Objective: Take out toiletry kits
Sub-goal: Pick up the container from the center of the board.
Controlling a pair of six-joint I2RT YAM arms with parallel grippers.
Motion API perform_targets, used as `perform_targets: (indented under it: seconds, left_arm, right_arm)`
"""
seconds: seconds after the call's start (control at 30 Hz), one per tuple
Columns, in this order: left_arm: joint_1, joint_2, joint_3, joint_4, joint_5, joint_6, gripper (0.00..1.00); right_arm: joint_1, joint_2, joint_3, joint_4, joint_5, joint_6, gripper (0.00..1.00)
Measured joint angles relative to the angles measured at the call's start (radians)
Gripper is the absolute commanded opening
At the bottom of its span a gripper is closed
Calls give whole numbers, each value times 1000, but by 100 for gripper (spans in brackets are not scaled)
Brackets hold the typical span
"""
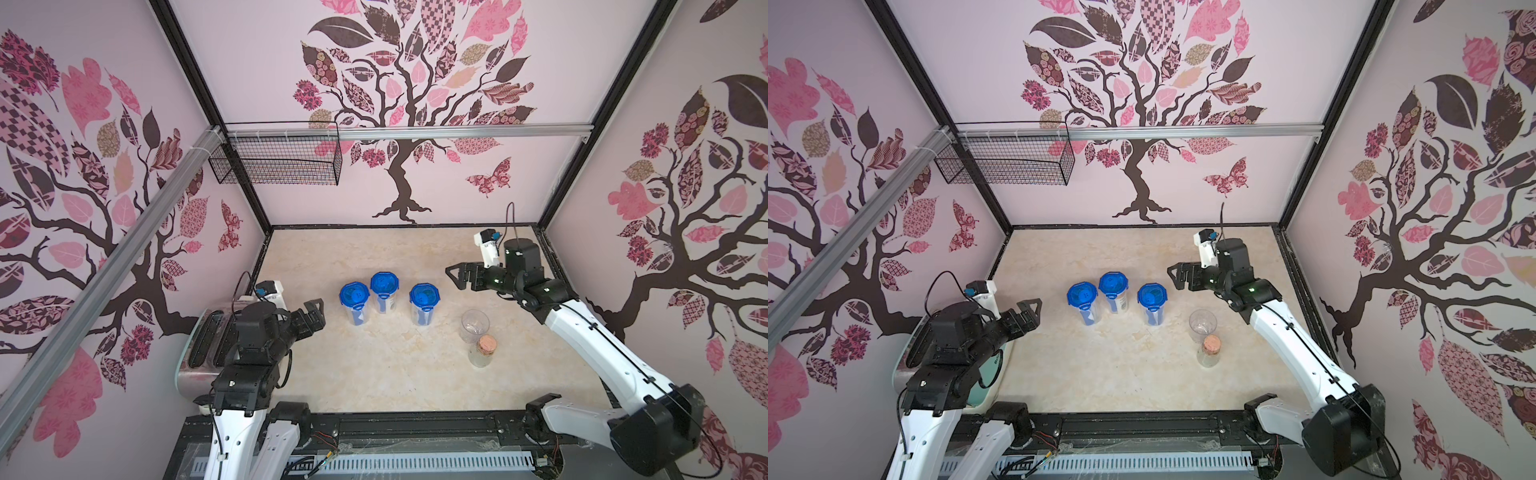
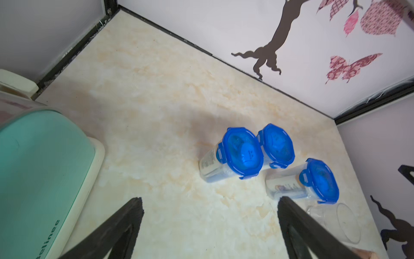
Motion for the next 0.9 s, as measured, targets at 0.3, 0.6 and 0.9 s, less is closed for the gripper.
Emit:
perform_targets:
  seconds: [0.3,0.6,0.9]
  left_arm:
    - [-15,-24,-2,-2,10,16,97]
    - [-15,-25,-2,-2,12,21,97]
    - [-15,-31,-2,-2,14,22,97]
  right_arm:
    - [61,284,223,-234,35,-201,100]
    - [100,380,286,-307,37,-277,100]
    - [193,458,390,-365,88,-333,100]
